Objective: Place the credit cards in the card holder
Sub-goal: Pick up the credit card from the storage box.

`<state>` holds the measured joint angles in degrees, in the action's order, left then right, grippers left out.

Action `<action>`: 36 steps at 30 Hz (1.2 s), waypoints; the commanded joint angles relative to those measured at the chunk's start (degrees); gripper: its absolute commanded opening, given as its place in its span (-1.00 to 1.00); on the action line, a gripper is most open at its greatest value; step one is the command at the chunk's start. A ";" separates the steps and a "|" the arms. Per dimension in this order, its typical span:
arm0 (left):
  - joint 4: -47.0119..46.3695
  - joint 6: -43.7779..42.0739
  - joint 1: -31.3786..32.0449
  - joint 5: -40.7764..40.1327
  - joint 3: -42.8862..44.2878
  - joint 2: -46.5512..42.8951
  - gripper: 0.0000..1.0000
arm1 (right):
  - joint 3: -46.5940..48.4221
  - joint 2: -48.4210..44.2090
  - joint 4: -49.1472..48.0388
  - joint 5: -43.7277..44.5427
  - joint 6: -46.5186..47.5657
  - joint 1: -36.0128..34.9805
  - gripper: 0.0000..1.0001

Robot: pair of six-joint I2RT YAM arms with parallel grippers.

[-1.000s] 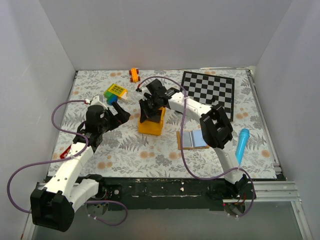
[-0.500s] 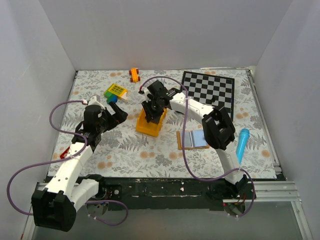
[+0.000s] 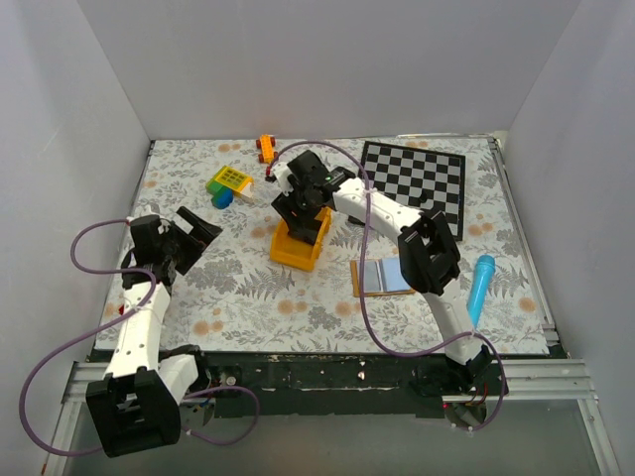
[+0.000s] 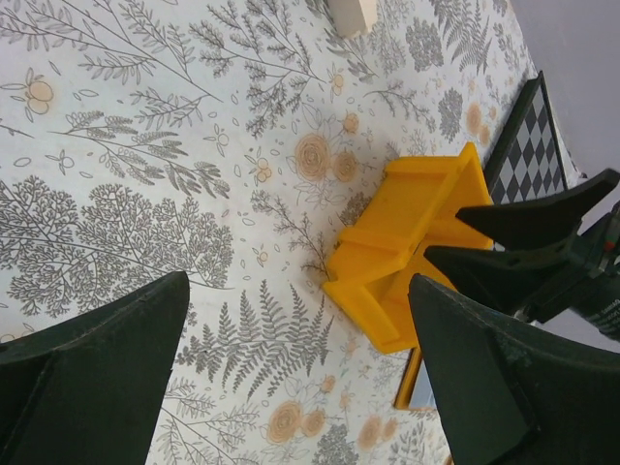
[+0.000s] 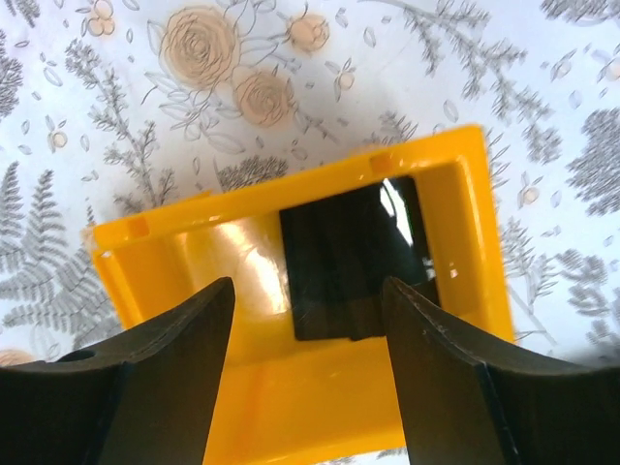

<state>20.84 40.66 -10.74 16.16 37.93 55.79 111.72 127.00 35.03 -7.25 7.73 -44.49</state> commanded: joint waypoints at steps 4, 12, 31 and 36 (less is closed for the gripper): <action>-0.54 -0.59 -0.42 4.93 0.04 -0.51 0.96 | 5.70 4.66 2.68 6.89 11.87 -2.27 0.48; -0.98 -1.11 -0.60 4.49 -0.40 -0.51 0.96 | 2.01 4.39 0.31 6.63 11.70 -2.53 0.58; -1.68 -1.03 -0.68 6.25 -0.23 -0.16 0.96 | 6.58 10.55 2.94 11.02 14.07 -2.53 0.58; -1.77 -1.03 -0.68 6.60 -0.49 -0.51 0.96 | 6.75 11.08 3.03 13.13 14.51 -2.53 0.57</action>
<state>20.34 40.29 -11.09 21.65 37.47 55.83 117.01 136.20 37.10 3.31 21.17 -47.00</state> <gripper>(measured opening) 0.982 0.789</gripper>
